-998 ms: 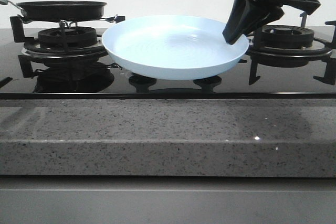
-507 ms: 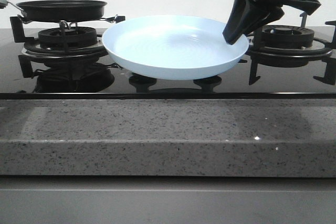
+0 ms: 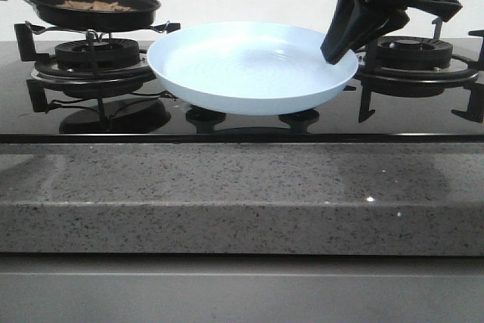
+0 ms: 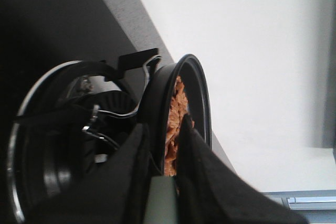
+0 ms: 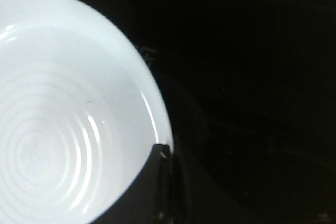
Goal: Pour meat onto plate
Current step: 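Lift the pan with the left gripper and move it over the plate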
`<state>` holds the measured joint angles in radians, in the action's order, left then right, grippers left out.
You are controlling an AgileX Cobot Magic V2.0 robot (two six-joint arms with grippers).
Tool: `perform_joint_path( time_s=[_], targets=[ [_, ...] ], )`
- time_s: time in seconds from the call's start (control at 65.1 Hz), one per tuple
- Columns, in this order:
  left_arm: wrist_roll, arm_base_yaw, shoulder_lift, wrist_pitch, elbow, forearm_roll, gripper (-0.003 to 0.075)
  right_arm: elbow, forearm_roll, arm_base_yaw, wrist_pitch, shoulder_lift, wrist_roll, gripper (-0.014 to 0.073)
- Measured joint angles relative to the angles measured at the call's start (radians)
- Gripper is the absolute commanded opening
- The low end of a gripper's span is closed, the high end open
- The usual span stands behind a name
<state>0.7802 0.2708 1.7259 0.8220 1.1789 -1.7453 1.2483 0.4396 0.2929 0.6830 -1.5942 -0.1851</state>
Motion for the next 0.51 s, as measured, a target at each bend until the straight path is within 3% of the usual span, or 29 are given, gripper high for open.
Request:
perform_joint_path(
  time_s=[0.292,0.507],
  targets=[
    [0.050,-0.012,-0.151,0.067,0.000,0.033,-0.0020,0.000,0.000,0.000,0.000,0.000,0.000,-0.0068],
    [0.057,-0.106,-0.253,0.079,0.000,0.126,-0.0020,0.000,0.000,0.000,0.000,0.000,0.000,-0.0068]
  ],
)
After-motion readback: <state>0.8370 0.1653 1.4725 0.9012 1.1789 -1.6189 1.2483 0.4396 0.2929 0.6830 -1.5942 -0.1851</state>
